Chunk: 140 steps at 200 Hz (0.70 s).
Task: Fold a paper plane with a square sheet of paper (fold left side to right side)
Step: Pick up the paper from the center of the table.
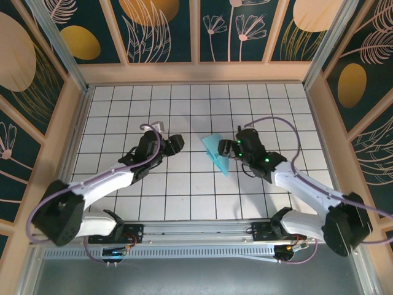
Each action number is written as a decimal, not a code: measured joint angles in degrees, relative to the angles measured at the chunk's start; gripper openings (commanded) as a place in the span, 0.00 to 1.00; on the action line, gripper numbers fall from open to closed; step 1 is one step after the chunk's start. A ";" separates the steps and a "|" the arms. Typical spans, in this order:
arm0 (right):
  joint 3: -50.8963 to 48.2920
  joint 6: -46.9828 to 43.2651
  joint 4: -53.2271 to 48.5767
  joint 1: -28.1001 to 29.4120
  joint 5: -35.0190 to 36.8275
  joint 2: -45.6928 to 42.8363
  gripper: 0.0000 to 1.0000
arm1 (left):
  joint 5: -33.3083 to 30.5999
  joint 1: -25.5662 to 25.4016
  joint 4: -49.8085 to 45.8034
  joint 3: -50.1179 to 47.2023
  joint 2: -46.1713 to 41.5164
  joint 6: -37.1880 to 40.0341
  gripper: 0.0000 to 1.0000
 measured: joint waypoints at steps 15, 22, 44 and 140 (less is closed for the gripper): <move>-3.54 1.60 2.12 -3.50 -2.36 -4.28 0.93 | 3.96 -0.07 3.39 1.22 5.29 -2.05 0.67; -5.07 2.45 2.82 -5.20 -3.37 -6.12 0.93 | 5.88 -0.17 5.38 1.81 8.00 -3.23 0.67; -8.55 4.33 4.26 -10.03 -6.56 -10.49 0.94 | 9.77 -1.11 9.46 3.56 14.56 -5.62 0.67; -10.58 5.09 1.55 -17.27 -11.17 -20.83 0.94 | 15.13 -3.74 14.32 15.45 32.28 -10.29 0.55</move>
